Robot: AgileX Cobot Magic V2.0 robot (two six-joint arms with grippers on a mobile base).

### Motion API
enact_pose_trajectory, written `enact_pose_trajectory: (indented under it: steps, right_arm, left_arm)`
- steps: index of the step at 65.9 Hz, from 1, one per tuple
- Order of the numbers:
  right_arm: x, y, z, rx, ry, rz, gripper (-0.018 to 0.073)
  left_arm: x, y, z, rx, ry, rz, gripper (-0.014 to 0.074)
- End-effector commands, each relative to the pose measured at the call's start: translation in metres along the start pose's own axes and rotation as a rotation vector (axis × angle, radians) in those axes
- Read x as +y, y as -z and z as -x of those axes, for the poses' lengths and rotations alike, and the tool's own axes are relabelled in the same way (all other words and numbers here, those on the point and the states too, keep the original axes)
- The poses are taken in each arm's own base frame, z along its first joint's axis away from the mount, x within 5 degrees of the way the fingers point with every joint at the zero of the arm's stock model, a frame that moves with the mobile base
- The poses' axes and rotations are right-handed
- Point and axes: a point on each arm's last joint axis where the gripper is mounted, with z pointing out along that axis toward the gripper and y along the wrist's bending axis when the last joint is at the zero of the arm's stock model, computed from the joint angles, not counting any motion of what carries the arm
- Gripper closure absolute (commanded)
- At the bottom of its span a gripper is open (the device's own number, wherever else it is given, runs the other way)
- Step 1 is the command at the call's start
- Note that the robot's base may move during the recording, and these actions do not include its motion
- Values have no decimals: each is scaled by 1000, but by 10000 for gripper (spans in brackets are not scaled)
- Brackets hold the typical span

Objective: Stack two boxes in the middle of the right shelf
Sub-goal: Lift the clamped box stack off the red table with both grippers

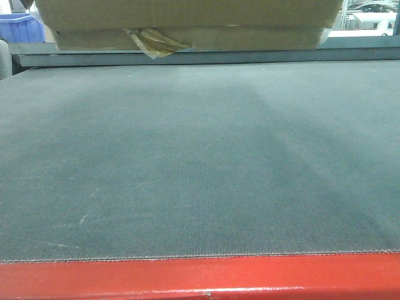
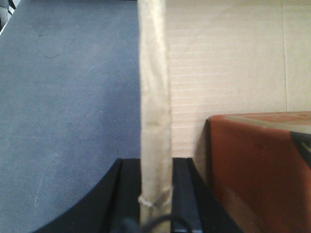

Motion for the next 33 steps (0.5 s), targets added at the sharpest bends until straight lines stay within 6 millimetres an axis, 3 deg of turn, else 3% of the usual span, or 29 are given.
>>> enact_pose_trajectory:
  steps: [1, 33]
  right_arm:
    - [-5, 10, 12, -92, 24, -15, 720]
    - [-5, 10, 12, -92, 24, -15, 720]
  left_arm:
    - [7, 7, 6, -42, -2, 30, 708]
    - [6, 6, 6, -42, -3, 29, 708]
